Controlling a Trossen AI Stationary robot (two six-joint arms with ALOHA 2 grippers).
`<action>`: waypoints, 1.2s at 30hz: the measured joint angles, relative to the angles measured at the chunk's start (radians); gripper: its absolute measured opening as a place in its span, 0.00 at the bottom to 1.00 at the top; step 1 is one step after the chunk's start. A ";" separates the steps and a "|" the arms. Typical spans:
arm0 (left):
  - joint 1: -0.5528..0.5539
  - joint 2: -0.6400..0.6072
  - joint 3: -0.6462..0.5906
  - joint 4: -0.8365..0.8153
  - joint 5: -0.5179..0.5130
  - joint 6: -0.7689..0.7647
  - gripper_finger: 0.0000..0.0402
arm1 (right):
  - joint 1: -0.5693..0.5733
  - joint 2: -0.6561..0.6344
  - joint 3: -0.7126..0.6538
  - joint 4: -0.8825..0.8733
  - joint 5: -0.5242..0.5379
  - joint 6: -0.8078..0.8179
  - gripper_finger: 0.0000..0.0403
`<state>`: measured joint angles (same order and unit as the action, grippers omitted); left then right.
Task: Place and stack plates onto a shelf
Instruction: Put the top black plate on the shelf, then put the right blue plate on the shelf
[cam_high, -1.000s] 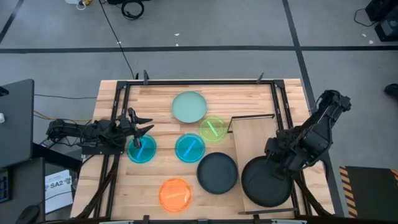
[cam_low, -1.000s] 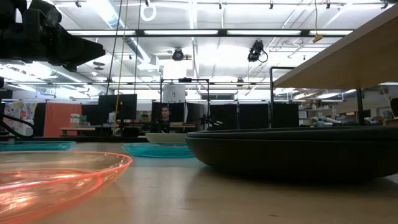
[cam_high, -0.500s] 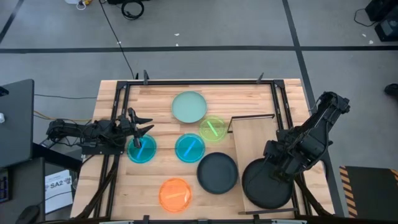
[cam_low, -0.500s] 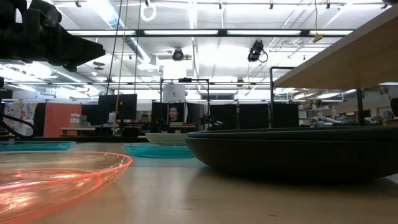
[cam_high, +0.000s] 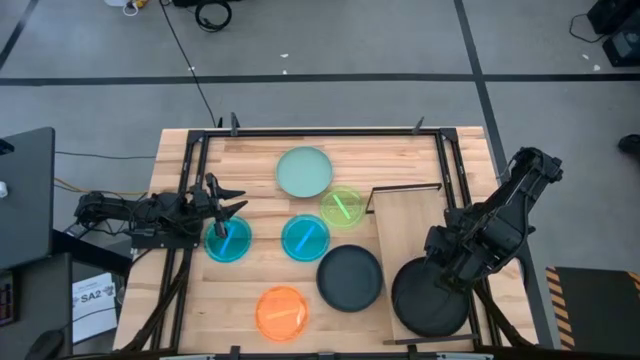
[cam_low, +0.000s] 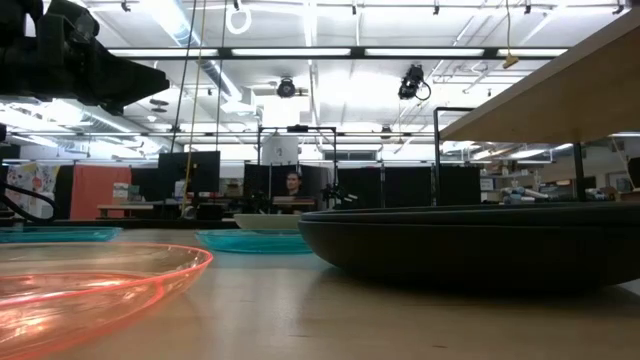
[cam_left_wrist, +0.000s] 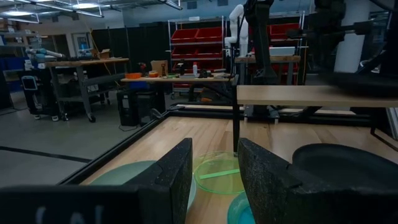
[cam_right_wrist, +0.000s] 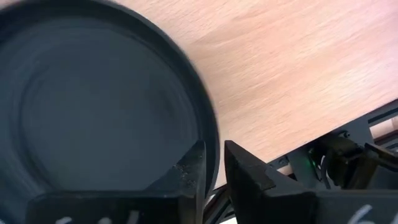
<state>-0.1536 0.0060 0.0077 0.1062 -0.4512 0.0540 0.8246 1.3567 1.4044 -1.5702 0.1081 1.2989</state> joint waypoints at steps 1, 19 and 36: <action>0.000 0.000 0.000 0.000 0.000 0.000 0.34 | 0.000 0.000 0.000 -0.002 0.000 0.010 0.18; 0.000 0.000 0.000 0.000 0.000 0.000 0.34 | 0.000 0.000 0.000 -0.001 -0.016 0.018 0.44; 0.000 0.000 0.000 0.005 0.000 0.000 0.34 | 0.000 0.000 0.000 -0.001 0.003 0.007 0.45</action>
<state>-0.1535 0.0063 0.0074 0.1114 -0.4511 0.0544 0.8246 1.3567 1.4044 -1.5711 0.1112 1.3064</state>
